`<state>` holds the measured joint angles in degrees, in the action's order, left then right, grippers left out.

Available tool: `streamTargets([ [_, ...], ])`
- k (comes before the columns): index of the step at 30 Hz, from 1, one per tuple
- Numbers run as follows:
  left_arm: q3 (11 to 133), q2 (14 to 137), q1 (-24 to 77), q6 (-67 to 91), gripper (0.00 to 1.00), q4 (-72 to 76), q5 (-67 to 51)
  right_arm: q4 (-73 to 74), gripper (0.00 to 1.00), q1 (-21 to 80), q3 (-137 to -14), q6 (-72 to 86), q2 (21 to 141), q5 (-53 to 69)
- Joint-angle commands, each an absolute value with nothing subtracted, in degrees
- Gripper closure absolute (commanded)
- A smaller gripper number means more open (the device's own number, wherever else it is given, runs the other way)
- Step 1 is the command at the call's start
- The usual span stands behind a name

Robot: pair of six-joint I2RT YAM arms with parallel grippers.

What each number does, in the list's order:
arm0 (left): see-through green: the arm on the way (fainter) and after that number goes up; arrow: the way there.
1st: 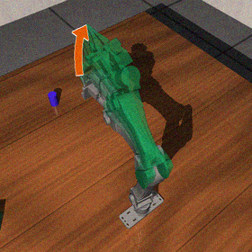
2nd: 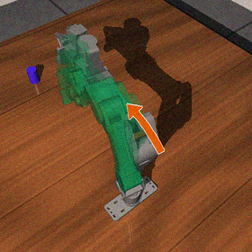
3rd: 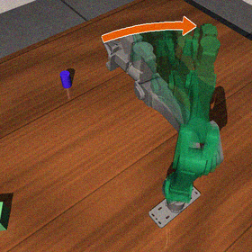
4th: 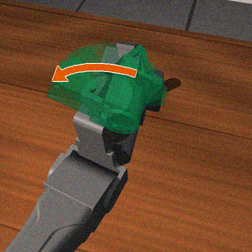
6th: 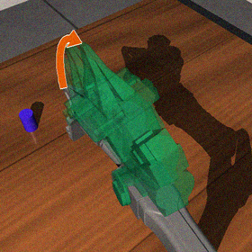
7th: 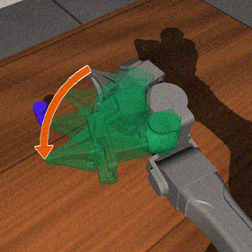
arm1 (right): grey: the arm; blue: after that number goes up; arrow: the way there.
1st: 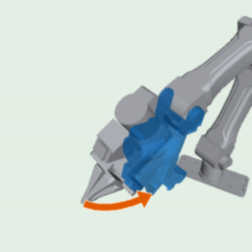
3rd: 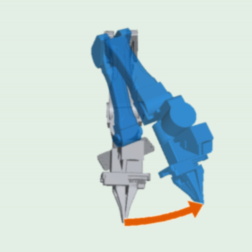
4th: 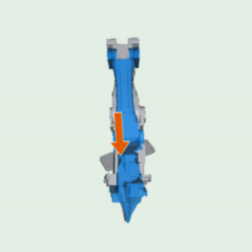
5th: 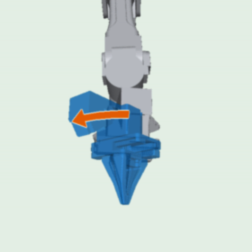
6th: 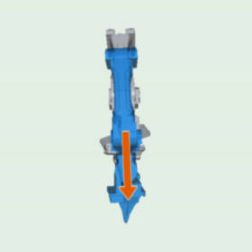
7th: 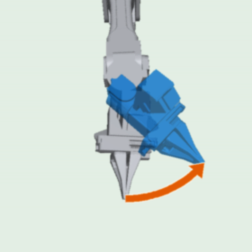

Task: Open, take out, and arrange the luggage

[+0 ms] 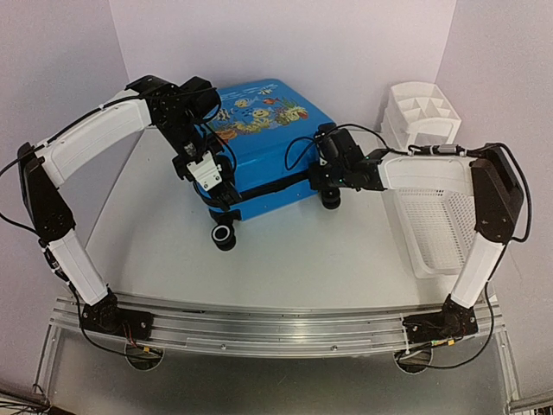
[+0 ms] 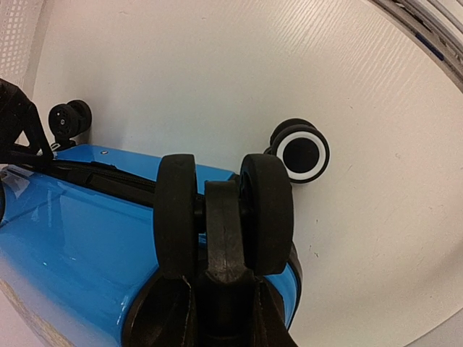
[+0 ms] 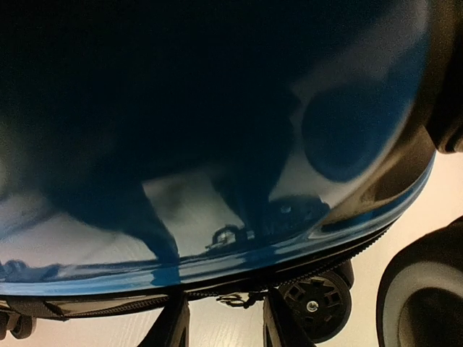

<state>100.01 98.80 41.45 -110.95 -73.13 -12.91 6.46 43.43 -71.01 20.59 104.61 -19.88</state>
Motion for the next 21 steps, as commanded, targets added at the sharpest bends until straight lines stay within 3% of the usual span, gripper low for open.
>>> streamTargets([
  [1, 101.07, 95.76, 41.75, -109.35, 1.00, -69.24, -17.94, 2.53, 0.73, 42.97, -72.63, 19.10, 107.68, -18.63],
  [5, 100.90, 95.71, 41.75, -109.28, 1.00, -69.26, -18.19, -2.58, 0.91, 42.65, -70.34, 19.44, 107.37, -18.07],
  [8, 100.82, 95.54, 41.76, -109.22, 1.00, -69.43, -18.18, -3.73, 0.99, 42.50, -69.55, 19.88, 107.00, -18.97],
  [13, 100.71, 95.37, 41.78, -109.07, 1.00, -69.44, -18.27, -4.21, 1.00, 42.37, -68.87, 20.21, 107.41, -17.35],
  [21, 100.33, 95.33, 41.75, -108.69, 1.00, -67.72, -18.62, -6.83, 1.00, 44.24, -67.50, 17.89, 106.66, -3.88],
])
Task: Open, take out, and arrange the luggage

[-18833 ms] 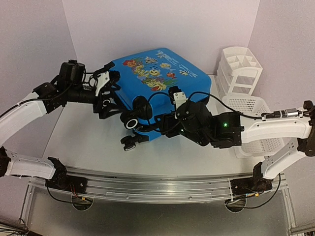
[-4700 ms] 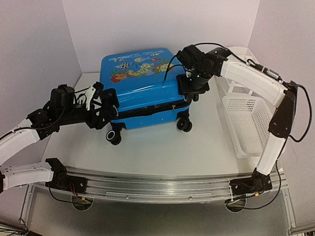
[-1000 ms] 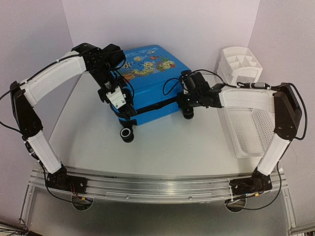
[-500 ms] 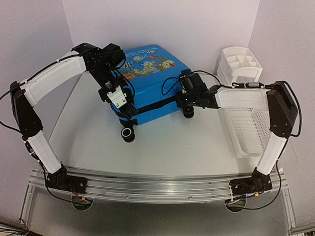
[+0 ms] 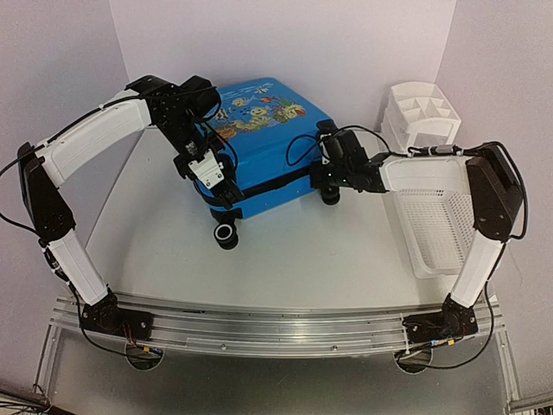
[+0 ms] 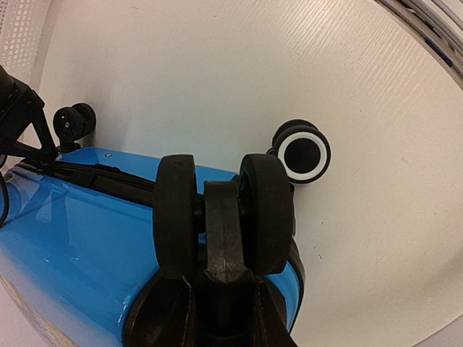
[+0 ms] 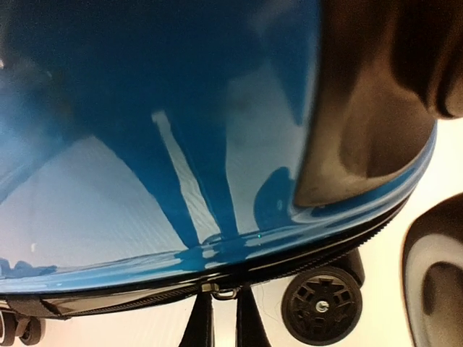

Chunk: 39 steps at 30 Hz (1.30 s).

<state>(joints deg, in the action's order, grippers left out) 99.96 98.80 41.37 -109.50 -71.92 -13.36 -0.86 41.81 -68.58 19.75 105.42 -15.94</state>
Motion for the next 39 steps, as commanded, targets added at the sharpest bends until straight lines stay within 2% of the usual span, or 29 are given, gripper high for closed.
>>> streamTargets([
  [1, 100.30, 95.37, 41.75, -108.65, 1.00, -67.46, -18.65, -7.82, 1.00, 44.71, -66.87, 17.74, 106.10, -2.71],
  [9, 100.44, 95.59, 41.75, -108.38, 1.00, -66.65, -18.71, -10.18, 1.00, 50.62, -66.09, 17.04, 104.31, -0.66],
  [13, 100.27, 95.36, 41.75, -108.37, 1.00, -67.03, -18.63, -10.88, 0.99, 50.21, -63.19, 18.88, 102.05, -6.31],
  [20, 99.17, 94.61, 41.73, -108.55, 1.00, -66.96, -19.05, -13.31, 0.68, 44.24, -55.95, 20.15, 98.88, -9.19],
  [27, 98.66, 94.20, 41.75, -108.64, 1.00, -66.36, -18.57, -22.40, 0.53, 40.31, -52.46, 11.78, 98.99, -8.70],
  [33, 98.28, 93.94, 41.76, -108.55, 1.00, -65.80, -18.72, -29.03, 0.51, 39.56, -52.83, 8.96, 101.72, -8.28],
  [39, 98.27, 94.15, 41.74, -108.58, 1.00, -65.08, -19.37, -33.82, 0.54, 38.67, -54.30, 10.26, 104.89, -7.69],
])
